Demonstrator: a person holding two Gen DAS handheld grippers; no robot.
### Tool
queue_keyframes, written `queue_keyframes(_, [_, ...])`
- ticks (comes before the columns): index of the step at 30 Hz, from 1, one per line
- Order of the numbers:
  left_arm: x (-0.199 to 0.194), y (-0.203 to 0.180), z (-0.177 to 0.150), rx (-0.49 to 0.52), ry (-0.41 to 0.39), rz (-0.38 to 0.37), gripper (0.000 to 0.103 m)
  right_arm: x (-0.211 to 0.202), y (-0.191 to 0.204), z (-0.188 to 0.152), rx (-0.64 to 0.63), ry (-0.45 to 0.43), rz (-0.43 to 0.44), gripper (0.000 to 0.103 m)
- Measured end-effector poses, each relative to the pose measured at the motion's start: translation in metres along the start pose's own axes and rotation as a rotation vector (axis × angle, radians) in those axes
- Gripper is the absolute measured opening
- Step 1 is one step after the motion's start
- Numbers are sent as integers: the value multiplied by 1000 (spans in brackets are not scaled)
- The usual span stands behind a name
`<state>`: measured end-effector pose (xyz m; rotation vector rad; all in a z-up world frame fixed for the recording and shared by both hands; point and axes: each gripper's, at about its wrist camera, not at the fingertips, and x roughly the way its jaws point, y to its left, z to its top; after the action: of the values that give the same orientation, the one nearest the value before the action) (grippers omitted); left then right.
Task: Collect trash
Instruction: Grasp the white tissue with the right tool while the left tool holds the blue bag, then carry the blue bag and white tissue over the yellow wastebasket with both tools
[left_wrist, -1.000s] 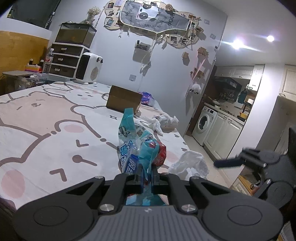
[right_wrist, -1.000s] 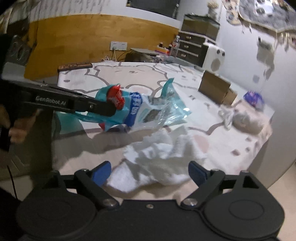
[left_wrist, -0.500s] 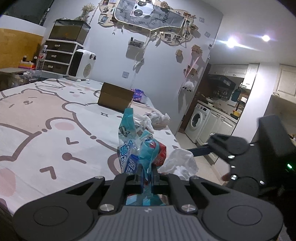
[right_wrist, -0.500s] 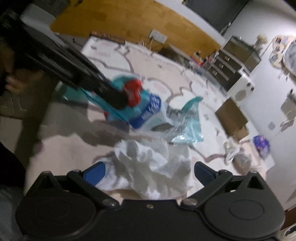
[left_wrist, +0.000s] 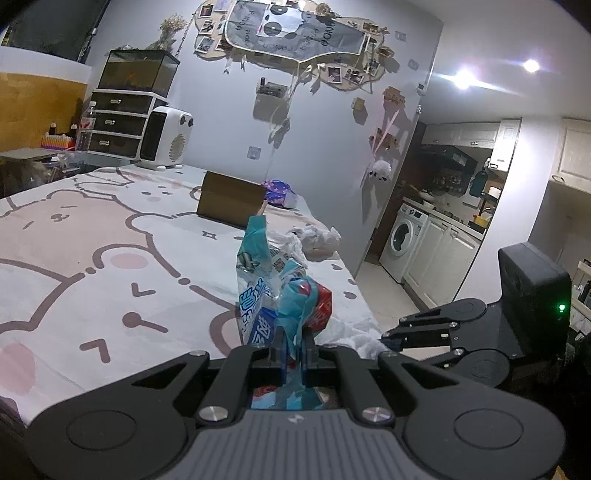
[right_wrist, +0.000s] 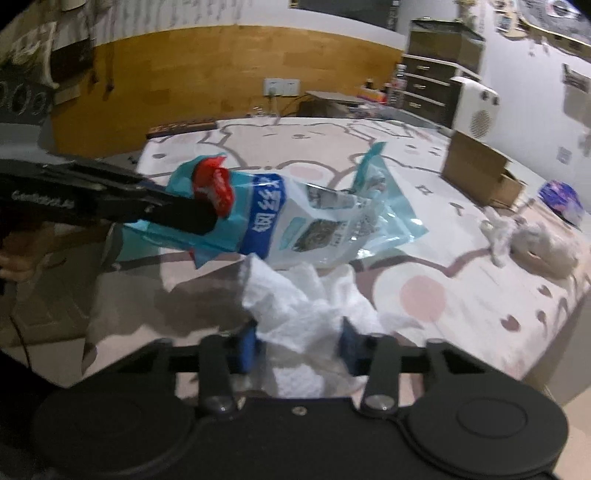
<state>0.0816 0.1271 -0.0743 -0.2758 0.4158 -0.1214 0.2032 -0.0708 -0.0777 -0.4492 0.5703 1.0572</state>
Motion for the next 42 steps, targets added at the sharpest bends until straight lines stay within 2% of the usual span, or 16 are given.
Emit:
queue_keyframes(1, [-1, -2, 0, 4, -1, 0, 6, -1, 0, 0, 14, 0, -21, 19])
queue_keyframes(4, [-3, -10, 1, 14, -7, 4, 6, -8, 0, -2, 75, -6, -53, 14])
queue_keyframes(7, [-4, -19, 2, 24, -12, 4, 6, -21, 1, -5, 135, -30, -76, 13])
queue_keyframes(11, [-4, -34, 3, 40, -16, -6, 6, -47, 0, -10, 220, -105, -86, 13])
queue_keyframes(17, [1, -67, 3, 77, -20, -52, 6, -89, -6, -27, 321, -160, -173, 13])
queue_keyframes(19, [5, -81, 2, 93, -15, -74, 6, -103, -9, -37, 337, -182, -207, 13])
queue_keyframes(30, [40, -154, -18, 159, 56, -177, 6, -156, -40, -112, 499, -178, -365, 13])
queue_keyframes(42, [98, -217, -54, 208, 184, -254, 6, -190, -71, -202, 700, -132, -512, 13])
